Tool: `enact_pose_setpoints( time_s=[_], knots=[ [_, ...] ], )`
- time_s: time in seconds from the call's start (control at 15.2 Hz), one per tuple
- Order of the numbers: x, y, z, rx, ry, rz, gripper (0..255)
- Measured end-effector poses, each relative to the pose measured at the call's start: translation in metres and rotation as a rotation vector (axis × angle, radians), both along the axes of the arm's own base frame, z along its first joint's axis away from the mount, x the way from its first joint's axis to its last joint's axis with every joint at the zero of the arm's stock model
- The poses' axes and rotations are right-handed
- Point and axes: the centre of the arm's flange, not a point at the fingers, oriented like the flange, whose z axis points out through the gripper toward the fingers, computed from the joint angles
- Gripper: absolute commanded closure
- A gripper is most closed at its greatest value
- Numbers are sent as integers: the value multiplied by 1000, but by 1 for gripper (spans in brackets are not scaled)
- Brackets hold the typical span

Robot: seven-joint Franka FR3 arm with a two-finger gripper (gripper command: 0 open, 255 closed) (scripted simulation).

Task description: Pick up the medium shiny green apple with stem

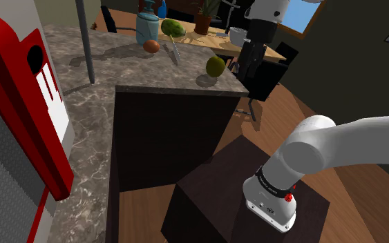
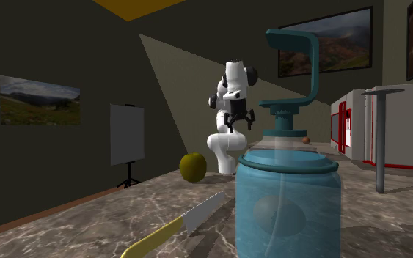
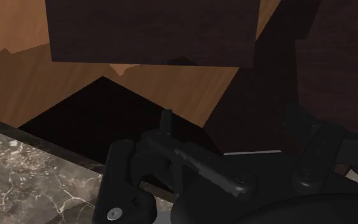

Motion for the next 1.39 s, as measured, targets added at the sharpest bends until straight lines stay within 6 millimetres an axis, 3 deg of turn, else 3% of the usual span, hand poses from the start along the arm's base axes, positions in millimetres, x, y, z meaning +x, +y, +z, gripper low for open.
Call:
enact_pose_setpoints(
  time_s=[0.13,0.4,1.39],
  knots=[
    [4,-4,-1,-3,-2,-2,0],
    [41,-26,-3,-25,-15,-16,0],
    [180,-140,-13,-122,-72,-77,0]
  ],
)
